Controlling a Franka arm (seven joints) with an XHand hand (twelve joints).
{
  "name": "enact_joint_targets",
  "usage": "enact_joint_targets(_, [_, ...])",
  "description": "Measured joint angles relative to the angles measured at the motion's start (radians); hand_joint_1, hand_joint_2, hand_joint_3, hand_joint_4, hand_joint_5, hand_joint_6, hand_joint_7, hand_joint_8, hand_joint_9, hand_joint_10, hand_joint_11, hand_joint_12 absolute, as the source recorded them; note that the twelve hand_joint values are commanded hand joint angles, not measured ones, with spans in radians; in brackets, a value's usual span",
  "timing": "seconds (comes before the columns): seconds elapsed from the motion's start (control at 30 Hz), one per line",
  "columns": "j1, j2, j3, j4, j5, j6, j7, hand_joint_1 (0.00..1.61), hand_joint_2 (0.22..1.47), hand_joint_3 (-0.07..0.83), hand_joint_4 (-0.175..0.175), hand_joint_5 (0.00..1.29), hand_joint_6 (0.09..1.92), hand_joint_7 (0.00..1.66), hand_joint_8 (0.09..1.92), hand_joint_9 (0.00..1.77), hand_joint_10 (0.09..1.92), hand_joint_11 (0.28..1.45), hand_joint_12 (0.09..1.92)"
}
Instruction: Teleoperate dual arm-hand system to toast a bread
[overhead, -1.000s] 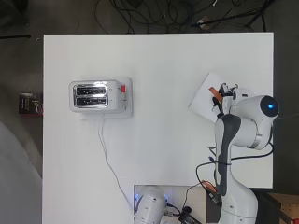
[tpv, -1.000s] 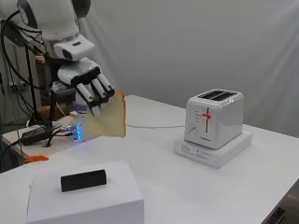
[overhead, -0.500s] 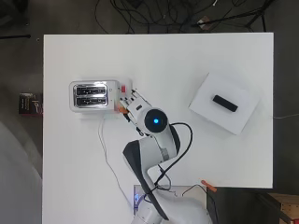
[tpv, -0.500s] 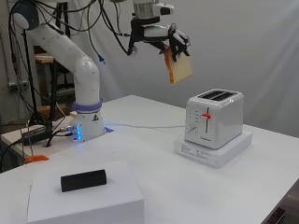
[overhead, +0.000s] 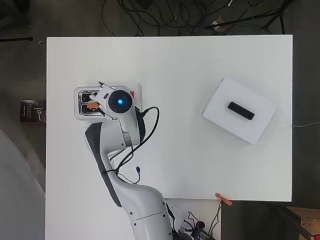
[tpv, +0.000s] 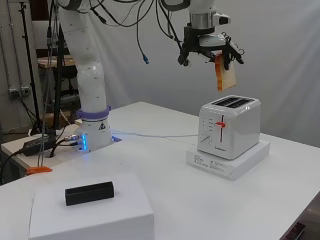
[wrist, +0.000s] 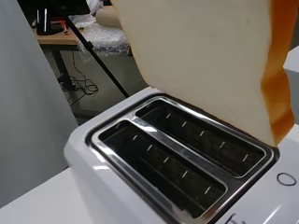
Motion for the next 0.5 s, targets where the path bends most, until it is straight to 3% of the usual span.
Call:
enact_joint_targets(0.1, [-0.141,0.114,0.088,0.064,0.068,-0.001,-0.048,1.23,1.18,0.002,-0.173,0.68,1.27,1.05,1.02,1.38,0.09,0.80,0.09])
enact_joint_targets(0.23, [-0.169,0.127,0.042,0.086,0.019,-0.001,-0.012,1.23,1.18,-0.001,-0.175,0.70,1.23,1.05,1.03,1.41,0.09,0.81,0.09])
enact_joint_targets(0.33, [0.019,0.057,-0.136,0.099,-0.029,-0.001,0.014,1.23,1.17,-0.001,-0.175,0.71,1.21,1.06,1.02,1.42,0.09,0.82,0.09])
enact_joint_targets(0.5, [0.549,0.038,-0.440,0.120,0.007,0.001,-0.019,1.24,1.16,-0.001,-0.175,0.73,1.19,1.09,0.97,1.44,0.09,0.82,0.09])
